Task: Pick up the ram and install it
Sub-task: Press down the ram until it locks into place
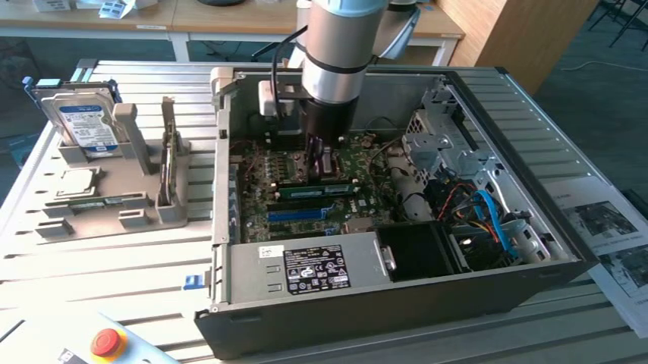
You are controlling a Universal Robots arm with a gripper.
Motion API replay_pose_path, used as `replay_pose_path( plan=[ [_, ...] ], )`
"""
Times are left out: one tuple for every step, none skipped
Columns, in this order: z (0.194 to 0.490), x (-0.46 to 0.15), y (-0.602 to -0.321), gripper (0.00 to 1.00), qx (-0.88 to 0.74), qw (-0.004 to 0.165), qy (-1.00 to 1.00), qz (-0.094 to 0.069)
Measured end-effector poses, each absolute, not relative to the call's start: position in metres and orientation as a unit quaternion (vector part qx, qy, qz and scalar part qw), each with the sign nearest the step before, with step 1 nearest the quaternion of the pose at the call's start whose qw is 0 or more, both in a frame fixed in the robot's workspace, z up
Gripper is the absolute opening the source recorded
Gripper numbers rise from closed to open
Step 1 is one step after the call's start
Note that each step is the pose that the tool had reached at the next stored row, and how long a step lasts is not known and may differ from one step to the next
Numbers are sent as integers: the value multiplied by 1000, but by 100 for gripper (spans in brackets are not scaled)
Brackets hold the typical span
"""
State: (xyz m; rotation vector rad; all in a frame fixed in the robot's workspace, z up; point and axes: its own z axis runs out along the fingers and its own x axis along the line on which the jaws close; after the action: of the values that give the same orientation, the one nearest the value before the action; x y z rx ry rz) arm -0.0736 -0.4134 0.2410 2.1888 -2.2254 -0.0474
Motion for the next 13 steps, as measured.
replay_pose_path(
  plan=[
    [242,-74,-413,10,701,10,-713,-15],
    [243,-74,-413,10,701,10,-713,-15],
    [245,-74,-413,10,701,10,-713,-15],
    [246,-74,-413,10,701,10,-713,-15],
    [248,-74,-413,10,701,10,-713,-15],
    [250,-74,-413,10,701,10,-713,-15],
    [251,-74,-413,10,701,10,-713,-15],
    [253,-74,-413,10,701,10,-713,-15],
    [254,-74,-413,10,701,10,-713,-15],
    [256,-74,-413,10,701,10,-713,-15],
    [257,-74,-413,10,701,10,-713,-15],
    [259,-74,-413,10,701,10,-713,-15],
    [260,-74,-413,10,701,10,-713,-15]
  ],
)
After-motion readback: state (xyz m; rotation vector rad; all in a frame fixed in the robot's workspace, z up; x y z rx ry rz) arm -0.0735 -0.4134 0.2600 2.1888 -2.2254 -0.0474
